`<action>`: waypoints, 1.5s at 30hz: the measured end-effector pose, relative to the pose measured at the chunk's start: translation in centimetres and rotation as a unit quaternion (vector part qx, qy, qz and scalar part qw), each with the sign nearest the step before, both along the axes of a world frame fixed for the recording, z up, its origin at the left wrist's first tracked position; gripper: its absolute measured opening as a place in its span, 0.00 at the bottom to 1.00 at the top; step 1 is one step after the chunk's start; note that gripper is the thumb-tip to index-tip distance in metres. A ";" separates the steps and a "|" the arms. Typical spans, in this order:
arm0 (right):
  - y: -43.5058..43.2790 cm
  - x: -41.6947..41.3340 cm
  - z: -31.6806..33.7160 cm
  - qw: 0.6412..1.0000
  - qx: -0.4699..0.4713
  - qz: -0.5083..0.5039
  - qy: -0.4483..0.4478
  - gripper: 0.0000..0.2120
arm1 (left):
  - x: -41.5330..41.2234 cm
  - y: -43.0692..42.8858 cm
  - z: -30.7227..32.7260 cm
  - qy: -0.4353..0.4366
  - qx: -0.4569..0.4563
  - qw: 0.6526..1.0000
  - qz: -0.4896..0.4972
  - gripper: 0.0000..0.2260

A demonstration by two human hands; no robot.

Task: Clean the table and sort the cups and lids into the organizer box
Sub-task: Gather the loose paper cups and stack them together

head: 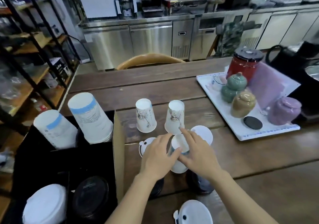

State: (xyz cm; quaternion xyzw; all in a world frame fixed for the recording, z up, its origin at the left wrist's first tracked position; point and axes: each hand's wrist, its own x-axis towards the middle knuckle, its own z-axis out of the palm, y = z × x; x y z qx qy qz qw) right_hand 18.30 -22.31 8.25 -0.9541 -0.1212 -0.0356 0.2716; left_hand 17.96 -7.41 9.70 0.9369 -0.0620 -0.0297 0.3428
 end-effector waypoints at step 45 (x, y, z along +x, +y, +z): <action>0.2 12.9 1.2 0.998 0.057 0.003 0.040 0.23 | 12.4 0.9 2.9 0.224 -0.238 0.944 -0.036 0.21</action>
